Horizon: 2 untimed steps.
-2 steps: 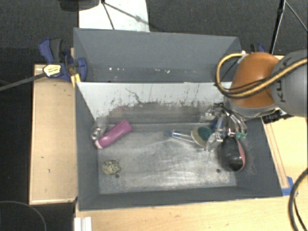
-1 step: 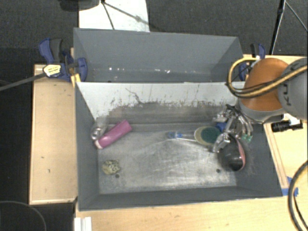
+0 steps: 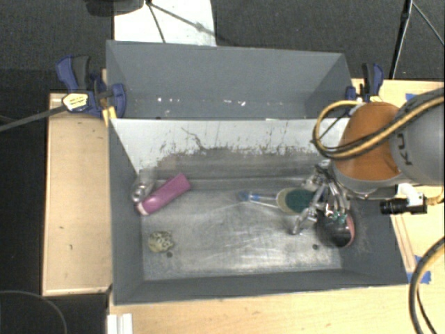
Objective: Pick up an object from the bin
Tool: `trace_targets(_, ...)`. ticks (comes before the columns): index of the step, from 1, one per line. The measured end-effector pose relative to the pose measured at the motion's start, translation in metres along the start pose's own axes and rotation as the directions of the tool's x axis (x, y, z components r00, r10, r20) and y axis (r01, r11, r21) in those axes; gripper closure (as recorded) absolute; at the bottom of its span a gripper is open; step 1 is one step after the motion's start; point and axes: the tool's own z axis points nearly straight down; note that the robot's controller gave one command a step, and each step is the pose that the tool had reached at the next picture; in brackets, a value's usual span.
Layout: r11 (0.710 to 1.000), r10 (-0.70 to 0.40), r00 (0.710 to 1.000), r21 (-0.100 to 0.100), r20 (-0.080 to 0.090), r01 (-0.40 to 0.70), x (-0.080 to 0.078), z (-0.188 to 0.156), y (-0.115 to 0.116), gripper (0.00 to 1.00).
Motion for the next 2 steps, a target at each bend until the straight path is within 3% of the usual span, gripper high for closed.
trace_targets(1,1.000,0.002,1.000,-0.001,0.005,-0.002,-0.002,-0.002,-0.001,1.00)
trace_targets(2,1.000,0.002,1.000,0.001,-0.007,-0.002,-0.003,-0.015,0.000,1.00)
